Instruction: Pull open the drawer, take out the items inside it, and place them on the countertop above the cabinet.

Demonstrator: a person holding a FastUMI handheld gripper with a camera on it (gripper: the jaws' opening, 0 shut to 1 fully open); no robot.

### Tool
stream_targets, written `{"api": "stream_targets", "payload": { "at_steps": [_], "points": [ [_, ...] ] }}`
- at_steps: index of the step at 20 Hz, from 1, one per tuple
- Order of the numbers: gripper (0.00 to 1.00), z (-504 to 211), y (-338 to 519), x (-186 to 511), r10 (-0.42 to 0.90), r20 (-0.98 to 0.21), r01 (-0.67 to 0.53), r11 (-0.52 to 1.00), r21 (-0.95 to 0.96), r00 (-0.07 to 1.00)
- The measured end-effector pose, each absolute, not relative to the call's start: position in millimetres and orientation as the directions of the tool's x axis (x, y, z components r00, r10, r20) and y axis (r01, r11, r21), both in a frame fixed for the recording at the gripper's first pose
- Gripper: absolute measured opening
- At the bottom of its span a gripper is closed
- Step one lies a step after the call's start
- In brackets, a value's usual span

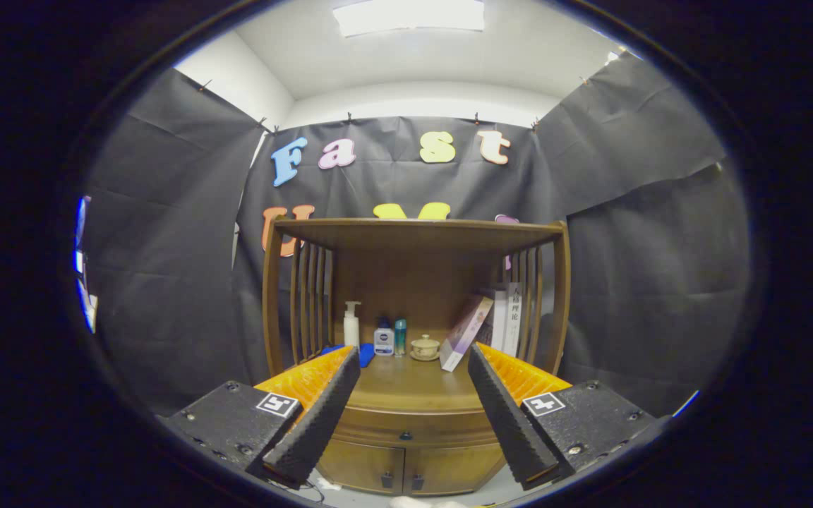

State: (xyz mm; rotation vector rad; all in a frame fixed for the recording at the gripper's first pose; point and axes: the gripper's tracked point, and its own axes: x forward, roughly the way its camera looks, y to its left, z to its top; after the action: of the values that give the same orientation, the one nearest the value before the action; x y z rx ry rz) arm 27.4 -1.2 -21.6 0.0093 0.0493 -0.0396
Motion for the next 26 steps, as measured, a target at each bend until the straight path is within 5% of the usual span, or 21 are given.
{"api": "stream_targets", "payload": {
  "at_steps": [18, 26],
  "points": [
    [0.99, -256, -11, 123, -0.051, -0.267, 0.052, 0.999, -0.003, 0.962],
    [0.70, -314, -10, 158, -0.058, -0.366, 0.078, 0.996, 0.041, 0.929]
  ]
}}
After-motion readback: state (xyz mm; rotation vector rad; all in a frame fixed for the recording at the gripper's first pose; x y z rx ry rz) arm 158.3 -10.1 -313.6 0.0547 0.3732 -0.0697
